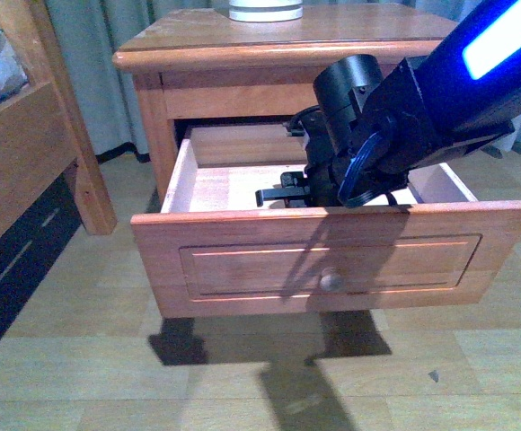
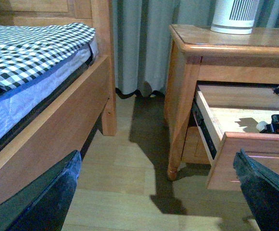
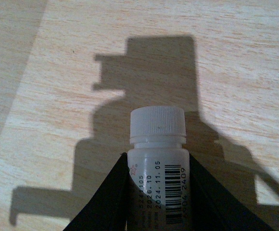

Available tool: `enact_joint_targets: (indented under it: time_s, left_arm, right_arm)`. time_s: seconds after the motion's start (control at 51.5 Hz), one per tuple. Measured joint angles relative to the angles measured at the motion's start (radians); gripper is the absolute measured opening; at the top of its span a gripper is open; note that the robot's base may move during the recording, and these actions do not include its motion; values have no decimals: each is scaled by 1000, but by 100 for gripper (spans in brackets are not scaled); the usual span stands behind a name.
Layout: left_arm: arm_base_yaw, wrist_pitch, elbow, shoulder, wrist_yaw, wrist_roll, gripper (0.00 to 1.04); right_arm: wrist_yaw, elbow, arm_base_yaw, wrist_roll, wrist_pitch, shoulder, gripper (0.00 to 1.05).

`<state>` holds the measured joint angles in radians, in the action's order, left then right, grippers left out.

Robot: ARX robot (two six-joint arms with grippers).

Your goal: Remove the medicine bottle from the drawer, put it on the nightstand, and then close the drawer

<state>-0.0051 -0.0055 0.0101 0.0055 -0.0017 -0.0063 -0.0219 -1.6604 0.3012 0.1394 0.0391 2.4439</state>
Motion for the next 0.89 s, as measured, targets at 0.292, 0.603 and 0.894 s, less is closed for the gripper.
enact_joint_targets:
  time_s: [0.292,0.603,0.894]
  left_arm:
    - [0,0,0,0,0,0,98]
    - [0,0,0,0,0,0,98]
    - [0,0,0,0,0,0,98]
  right_arm:
    - [-82,84,-11,30,63,-177,29]
    - [-137,85,0,-86,30,-459,29]
    - [-48,-185,-35,-147,0,-400,29]
